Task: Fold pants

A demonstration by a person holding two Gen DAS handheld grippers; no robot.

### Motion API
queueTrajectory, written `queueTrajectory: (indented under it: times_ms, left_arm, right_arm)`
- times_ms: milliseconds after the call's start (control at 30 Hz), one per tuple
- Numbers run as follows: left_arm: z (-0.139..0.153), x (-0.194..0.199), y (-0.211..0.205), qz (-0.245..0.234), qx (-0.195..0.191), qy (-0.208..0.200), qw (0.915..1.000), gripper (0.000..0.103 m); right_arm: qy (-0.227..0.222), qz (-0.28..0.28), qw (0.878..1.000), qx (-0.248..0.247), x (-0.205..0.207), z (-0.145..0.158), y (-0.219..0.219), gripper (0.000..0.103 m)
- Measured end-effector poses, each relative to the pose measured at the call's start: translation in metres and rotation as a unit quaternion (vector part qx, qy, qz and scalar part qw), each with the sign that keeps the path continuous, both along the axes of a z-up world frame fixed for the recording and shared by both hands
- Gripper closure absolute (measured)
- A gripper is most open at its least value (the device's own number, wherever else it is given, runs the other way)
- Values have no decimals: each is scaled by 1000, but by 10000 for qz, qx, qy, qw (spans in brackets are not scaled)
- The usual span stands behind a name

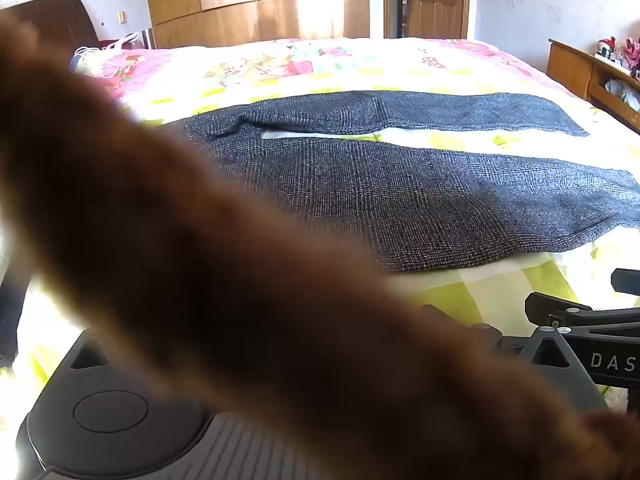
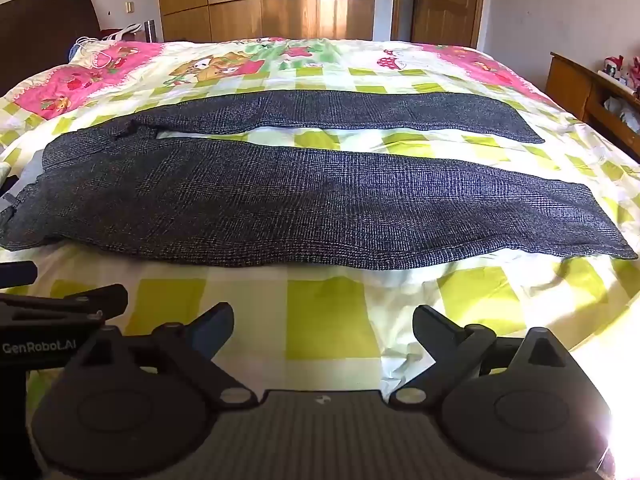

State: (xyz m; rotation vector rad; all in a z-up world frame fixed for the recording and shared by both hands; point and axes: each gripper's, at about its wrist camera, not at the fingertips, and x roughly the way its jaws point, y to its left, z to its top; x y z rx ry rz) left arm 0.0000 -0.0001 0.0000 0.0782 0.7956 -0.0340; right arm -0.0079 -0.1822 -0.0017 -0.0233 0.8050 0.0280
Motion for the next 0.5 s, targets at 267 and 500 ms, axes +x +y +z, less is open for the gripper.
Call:
queueTrajectory:
  times_ms: [267,500]
  left_arm:
    - [0,0,0,1,-71,42,10000,0]
    - [-7,1,-2,-2,-92,62,9999,0]
  right_arm:
    - [-4,-13,10000,14,0,-1,0,0]
    - [-13,1,10000,36,0,-1,-1,0]
